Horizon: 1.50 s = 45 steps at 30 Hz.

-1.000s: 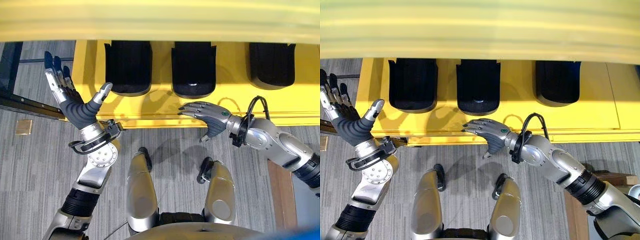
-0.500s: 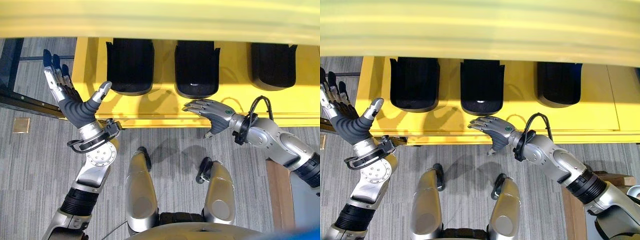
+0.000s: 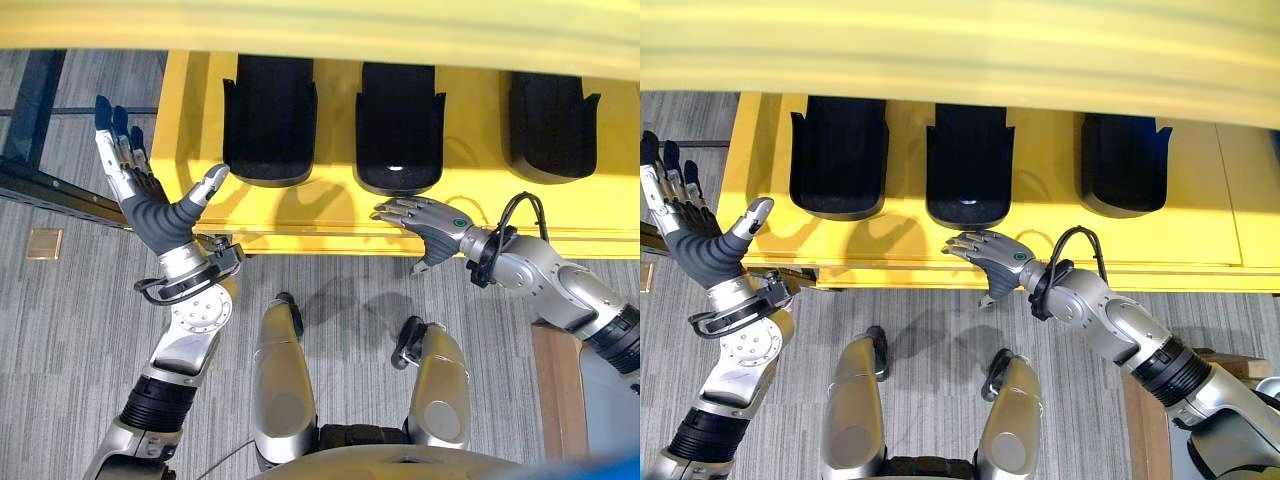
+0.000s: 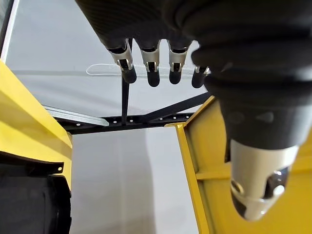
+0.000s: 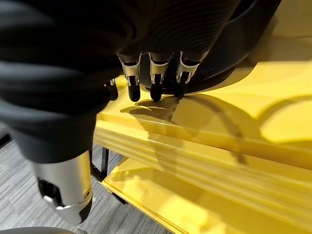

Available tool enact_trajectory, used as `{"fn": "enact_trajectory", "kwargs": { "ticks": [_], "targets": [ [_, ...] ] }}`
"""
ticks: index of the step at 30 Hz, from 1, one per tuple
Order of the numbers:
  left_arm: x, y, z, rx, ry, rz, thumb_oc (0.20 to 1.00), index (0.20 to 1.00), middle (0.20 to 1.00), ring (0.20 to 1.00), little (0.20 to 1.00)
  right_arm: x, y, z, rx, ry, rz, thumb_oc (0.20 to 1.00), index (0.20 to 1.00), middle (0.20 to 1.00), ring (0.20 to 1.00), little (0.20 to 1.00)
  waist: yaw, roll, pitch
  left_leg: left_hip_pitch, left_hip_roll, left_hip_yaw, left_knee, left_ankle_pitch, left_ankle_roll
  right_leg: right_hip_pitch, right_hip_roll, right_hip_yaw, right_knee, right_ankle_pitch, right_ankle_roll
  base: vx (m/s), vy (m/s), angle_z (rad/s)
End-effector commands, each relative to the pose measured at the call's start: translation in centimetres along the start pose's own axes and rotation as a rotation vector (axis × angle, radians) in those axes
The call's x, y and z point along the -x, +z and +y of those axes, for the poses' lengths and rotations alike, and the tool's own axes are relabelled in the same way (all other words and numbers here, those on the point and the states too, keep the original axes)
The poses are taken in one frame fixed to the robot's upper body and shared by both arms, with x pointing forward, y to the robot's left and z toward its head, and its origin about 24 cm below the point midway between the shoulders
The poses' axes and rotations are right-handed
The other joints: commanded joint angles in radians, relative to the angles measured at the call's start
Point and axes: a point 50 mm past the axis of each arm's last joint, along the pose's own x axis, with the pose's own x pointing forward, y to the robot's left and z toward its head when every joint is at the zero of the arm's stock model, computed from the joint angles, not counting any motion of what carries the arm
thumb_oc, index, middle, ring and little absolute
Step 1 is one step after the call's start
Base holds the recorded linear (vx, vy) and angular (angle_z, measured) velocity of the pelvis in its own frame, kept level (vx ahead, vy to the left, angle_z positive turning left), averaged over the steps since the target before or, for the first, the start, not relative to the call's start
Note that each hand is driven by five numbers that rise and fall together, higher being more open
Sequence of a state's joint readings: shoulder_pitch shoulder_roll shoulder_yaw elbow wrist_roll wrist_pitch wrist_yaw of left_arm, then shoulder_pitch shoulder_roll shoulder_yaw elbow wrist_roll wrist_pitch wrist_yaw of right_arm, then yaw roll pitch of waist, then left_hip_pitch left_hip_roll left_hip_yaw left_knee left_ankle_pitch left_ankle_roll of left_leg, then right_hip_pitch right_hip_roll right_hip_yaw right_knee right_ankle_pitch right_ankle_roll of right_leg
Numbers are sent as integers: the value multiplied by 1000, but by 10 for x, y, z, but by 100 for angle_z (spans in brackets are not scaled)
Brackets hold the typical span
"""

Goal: Move parts from the plastic box to the shelf.

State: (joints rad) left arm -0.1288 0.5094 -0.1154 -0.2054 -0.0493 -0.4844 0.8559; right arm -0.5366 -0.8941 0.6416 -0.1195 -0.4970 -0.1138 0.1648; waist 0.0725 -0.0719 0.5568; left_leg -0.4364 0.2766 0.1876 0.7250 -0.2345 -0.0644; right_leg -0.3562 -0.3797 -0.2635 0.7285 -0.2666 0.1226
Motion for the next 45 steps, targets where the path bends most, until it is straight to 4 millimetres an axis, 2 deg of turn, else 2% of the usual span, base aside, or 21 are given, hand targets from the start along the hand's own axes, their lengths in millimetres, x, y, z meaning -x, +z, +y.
{"fn": "enact_trajectory", "kwargs": {
  "ticks": [1,16,45],
  "targets": [
    [-5,23,3,48,-38,-102,1000,1000,1000,1000,1000,-7,3,-14,19,-94,-13,1000,1000,1000,1000,1000,9,4,-37,77,10,68,19,-109,86,22,2,-10,4,28,-21,0,0,0],
    [-4,23,1,56,-43,-98,1000,1000,1000,1000,1000,-13,-4,-19,-14,-196,54,1000,1000,1000,1000,1000,10,16,-37,83,5,66,27,-116,86,23,-6,-9,18,22,-23,0,0,0],
    [-4,21,3,61,-61,-75,1000,1000,1000,1000,1000,-10,-18,-23,-3,-235,119,1000,1000,1000,1000,1000,11,22,-37,105,7,65,31,-120,85,38,-14,-12,22,24,-23,3,0,0]
  ]
}}
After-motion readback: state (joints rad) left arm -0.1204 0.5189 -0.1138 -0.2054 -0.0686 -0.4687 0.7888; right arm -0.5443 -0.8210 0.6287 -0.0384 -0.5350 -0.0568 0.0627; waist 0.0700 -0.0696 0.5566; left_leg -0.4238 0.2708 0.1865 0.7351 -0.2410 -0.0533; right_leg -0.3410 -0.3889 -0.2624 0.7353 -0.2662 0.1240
